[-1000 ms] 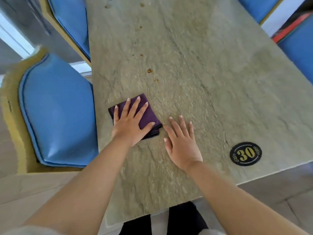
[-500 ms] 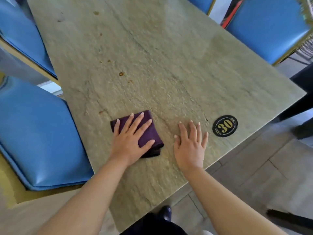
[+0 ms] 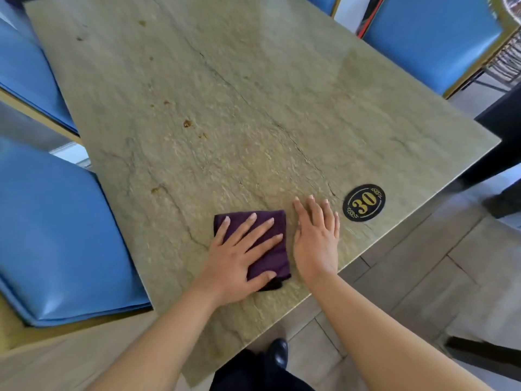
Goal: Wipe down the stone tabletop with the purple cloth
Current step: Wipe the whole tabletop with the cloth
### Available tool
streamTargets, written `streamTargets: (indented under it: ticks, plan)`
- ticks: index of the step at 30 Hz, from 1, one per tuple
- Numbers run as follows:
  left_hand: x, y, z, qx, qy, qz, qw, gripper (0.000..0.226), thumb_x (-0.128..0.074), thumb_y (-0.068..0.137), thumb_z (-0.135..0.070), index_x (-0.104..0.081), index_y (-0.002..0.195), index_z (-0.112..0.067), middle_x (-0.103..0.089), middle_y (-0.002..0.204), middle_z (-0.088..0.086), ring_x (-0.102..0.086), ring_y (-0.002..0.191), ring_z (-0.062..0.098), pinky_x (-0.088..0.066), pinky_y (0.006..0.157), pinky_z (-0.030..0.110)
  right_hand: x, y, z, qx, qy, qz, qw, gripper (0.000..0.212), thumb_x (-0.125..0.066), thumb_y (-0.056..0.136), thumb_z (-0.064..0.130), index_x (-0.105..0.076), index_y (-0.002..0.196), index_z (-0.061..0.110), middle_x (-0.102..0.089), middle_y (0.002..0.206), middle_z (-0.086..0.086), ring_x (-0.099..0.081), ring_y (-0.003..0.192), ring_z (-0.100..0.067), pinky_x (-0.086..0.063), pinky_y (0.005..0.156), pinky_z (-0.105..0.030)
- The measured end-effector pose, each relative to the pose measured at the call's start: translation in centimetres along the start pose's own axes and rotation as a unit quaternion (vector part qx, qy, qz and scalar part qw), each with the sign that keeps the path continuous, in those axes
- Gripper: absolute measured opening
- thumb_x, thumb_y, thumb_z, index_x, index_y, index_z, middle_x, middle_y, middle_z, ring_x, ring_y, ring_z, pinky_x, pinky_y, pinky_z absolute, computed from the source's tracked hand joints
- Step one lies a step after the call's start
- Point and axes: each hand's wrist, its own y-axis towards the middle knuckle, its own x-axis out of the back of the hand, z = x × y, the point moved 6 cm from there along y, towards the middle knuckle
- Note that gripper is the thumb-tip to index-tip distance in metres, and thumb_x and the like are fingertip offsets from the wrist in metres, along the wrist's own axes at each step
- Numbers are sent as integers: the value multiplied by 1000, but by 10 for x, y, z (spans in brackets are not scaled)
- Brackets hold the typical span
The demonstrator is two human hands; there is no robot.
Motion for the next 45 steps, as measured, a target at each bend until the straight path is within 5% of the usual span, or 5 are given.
streamTargets:
  ticks: [10,23,28,39,45]
  plan:
    - [9,64,110,331,8,6,944,68,-13,88,-70,-3,151,-45,4,161,-14,6,149,22,3,116,58,-1,0,4,21,-20,-7,1000,56,-34,97,20,-19,151,23,-13,159,-7,6,147,-32,10,118,-46]
    - [-3,-37,4,106,-25,61,992,70,-18,88,-69,-10,152,-41,6,161,-16,11,148,15,0,118,54,3,-40,48,37,93,2,995,49,-33,97,17,-33,147,16,-28,154,-6,-5,147,-22,11,118,-39]
    - [37,-44,70,261,-24,-6,965,64,-32,97,-49,-20,152,-19,-3,162,4,-1,149,22,-7,120,45,-26,-87,115,185,13,57,981,62,-17,92,36,-25,149,14,-22,157,-12,-5,148,-29,12,115,-42]
    - [42,-38,142,307,-18,390,868,72,-31,101,-31,16,150,-10,26,156,15,7,148,29,-12,120,44,-51,27,116,-46,-117,83,989,57,-8,94,59,10,147,46,21,158,-3,26,142,-33,14,105,-70]
    - [81,3,195,128,61,481,865,53,-28,104,-37,-33,147,-6,-31,154,13,-31,140,28,-26,112,33,-74,25,188,-24,-116,87,989,57,-9,96,56,11,148,40,22,158,-3,25,142,-36,13,108,-66]
